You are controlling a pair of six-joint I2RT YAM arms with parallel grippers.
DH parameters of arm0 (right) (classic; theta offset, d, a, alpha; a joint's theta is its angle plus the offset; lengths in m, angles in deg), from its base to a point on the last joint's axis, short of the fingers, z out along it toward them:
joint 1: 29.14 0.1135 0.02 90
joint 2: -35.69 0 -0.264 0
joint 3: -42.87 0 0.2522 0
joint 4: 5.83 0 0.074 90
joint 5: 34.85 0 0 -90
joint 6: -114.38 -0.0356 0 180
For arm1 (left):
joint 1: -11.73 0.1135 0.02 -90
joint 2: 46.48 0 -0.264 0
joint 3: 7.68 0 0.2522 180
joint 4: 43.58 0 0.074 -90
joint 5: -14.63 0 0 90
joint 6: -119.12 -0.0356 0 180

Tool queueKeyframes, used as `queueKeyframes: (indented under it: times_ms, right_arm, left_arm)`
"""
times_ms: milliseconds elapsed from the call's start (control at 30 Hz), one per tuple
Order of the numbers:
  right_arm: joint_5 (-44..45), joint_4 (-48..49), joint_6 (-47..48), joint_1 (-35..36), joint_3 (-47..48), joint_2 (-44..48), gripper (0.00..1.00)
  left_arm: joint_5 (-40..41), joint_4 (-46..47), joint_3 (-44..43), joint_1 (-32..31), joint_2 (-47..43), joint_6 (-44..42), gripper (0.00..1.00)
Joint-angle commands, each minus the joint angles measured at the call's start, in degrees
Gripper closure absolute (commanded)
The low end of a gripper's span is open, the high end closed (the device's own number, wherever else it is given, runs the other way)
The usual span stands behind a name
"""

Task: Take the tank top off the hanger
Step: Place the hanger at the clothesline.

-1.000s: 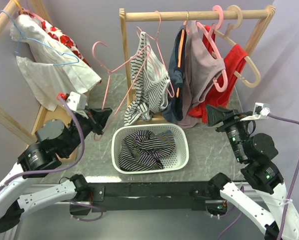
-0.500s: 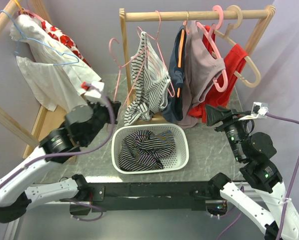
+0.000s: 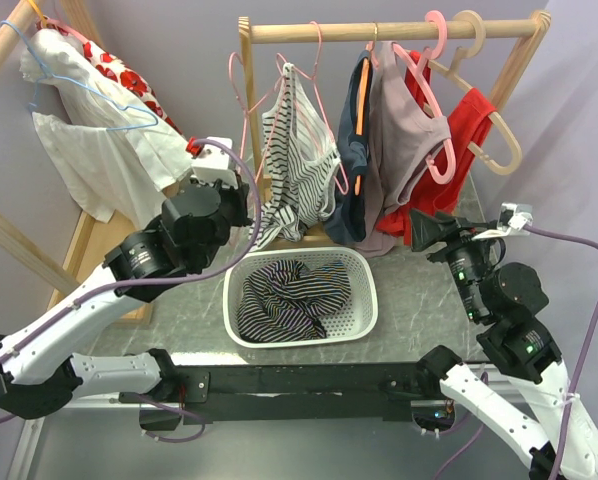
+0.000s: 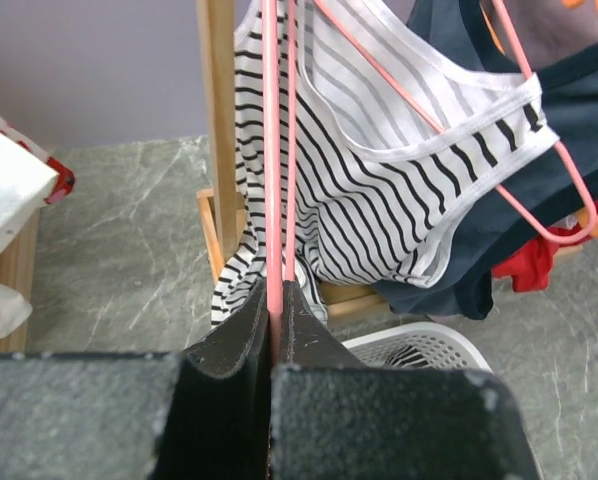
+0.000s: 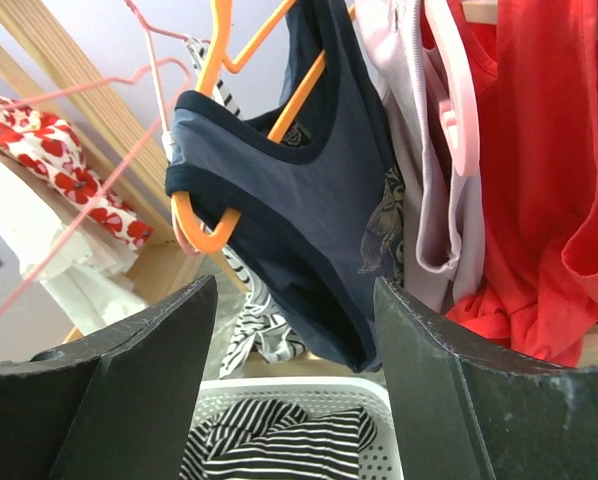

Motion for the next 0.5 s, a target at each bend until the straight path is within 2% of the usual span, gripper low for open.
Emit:
queueKeyframes:
  times_ms: [0,133,400,467]
  right_arm:
    - [0.5,3.1,2.6,-0.3,-0.1,-1.3,0.28]
    - [0.2,3.8,3.3,-0.4,0.2,-1.7,0.28]
    - [-2.0,4.2,2.9,-0.7,0.7,-2.0,0.28]
    - [-2.2,4.2,2.9,-0.8,0.8,-2.1,0.28]
  left_arm:
    - [6.8,-0.2,-2.6,-2.4,0.1,0.1,0.99]
    - [10.0,1.4,-4.4,-2.7,4.5,-2.1,0.99]
    - [10.6,1.9,-14.8,-2.8,14.1,-6.2,0.99]
    - [11.2,-0.7,-18.4,-2.6,17.0,-6.2,0.99]
